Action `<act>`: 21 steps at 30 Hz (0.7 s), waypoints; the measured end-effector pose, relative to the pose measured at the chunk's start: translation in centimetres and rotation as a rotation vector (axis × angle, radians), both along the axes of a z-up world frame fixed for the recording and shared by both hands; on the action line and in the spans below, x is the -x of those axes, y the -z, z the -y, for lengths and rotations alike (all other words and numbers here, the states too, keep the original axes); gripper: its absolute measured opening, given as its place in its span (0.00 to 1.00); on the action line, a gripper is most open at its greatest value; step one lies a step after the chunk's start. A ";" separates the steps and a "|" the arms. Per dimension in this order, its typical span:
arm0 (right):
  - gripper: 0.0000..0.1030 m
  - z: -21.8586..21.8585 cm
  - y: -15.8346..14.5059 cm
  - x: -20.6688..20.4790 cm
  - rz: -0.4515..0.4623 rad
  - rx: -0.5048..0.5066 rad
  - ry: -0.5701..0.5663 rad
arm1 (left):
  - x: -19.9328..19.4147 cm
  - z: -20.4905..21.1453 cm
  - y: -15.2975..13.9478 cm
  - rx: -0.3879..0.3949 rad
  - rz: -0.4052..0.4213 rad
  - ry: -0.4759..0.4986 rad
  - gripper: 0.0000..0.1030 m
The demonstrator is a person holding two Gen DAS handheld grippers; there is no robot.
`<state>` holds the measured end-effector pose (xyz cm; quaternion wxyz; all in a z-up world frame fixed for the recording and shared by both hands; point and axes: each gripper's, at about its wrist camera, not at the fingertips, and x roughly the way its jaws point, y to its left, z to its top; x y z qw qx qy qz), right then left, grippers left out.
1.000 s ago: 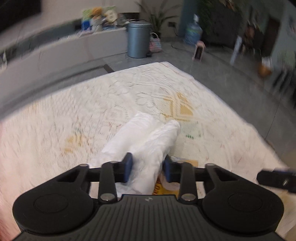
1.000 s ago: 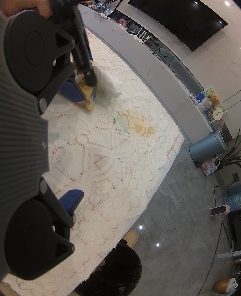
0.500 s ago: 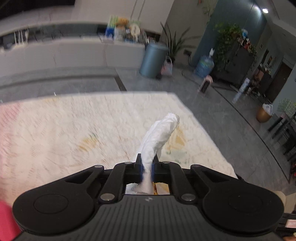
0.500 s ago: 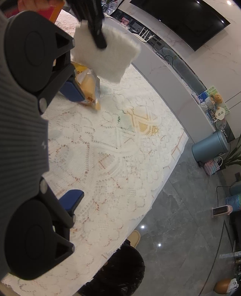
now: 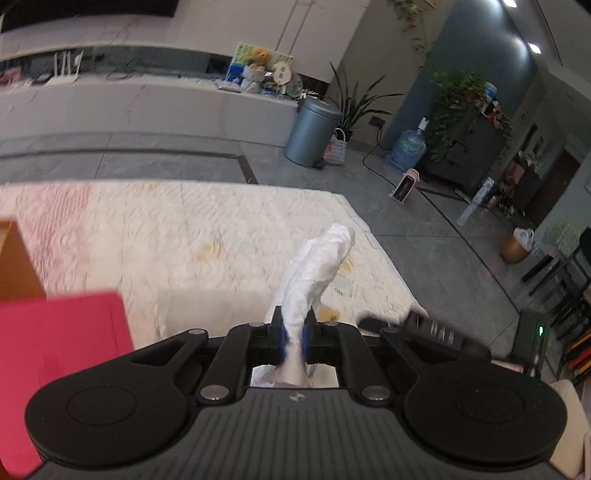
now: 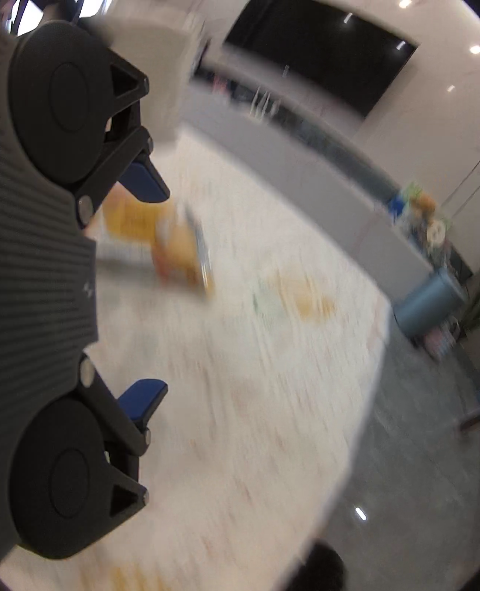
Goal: Organize soft objects
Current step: 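Grasp the yellow Deeyeo snack packet with the right tool while the left holds the towel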
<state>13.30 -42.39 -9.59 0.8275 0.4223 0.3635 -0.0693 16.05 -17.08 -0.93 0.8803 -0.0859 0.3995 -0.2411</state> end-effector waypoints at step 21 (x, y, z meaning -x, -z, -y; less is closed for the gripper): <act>0.98 -6.6 1.8 -6.5 -0.095 0.209 -0.156 | 3.0 -2.2 2.1 -0.093 0.073 0.023 0.09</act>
